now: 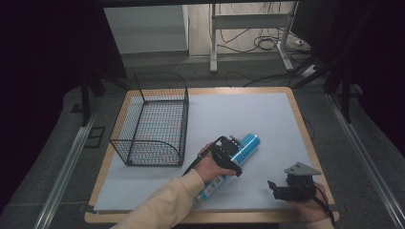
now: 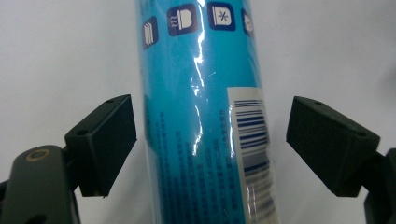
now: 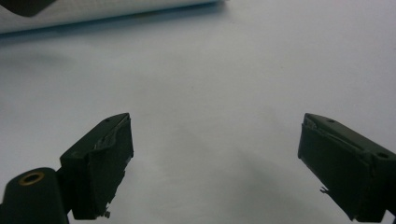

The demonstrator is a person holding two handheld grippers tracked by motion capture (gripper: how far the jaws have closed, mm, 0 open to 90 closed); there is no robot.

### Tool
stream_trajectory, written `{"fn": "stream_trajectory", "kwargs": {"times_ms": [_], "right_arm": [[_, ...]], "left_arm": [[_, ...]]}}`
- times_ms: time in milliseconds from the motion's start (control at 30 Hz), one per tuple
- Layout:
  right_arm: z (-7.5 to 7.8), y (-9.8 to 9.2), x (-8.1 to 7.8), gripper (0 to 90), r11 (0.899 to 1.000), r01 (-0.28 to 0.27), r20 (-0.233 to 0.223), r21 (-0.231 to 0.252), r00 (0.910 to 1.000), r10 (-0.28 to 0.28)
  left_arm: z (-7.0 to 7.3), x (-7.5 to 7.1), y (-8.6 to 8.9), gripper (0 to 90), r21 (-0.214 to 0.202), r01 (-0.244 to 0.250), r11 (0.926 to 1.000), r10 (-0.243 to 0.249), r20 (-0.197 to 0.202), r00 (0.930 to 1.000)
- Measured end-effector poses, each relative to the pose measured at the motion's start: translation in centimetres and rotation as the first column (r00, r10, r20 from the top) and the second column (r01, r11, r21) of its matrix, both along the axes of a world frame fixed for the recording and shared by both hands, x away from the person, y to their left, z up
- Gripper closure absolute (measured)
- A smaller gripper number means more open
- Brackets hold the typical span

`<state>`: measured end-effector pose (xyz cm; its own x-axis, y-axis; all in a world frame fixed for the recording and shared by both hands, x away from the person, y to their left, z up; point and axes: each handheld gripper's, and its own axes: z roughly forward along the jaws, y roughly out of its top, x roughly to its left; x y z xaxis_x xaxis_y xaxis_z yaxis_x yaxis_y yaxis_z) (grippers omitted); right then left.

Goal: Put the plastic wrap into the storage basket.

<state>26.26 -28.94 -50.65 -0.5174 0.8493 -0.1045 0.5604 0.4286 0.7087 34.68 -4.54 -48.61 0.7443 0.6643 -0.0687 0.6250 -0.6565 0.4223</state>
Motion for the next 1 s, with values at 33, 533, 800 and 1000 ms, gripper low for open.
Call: {"fn": "stream_trajectory", "kwargs": {"times_ms": [33,533,800,1000], "right_arm": [[0.0,0.0,0.0,10.5,1.000,0.002,0.000,0.000,1.0000,-0.002],[0.0,0.0,0.0,10.6,1.000,0.002,0.001,-0.008,1.0000,-0.002],[0.1,-0.1,0.1,10.7,1.000,0.006,0.008,-0.009,0.9999,-0.006],[0.1,-0.1,0.1,10.8,1.000,0.011,0.010,-0.008,0.9999,-0.011]], "left_arm": [[-0.2,0.1,-0.1,16.0,0.005,0.001,1.0000,-0.001,-0.009,1.0000],[-1.1,1.1,-0.4,30.1,0.059,-0.011,0.9982,0.016,-0.086,0.9962],[-0.9,1.7,0.1,30.7,0.050,0.000,0.9987,0.007,-0.137,0.9905],[-0.1,1.7,0.5,30.9,0.040,0.015,0.9991,-0.009,-0.142,0.9898]]}}
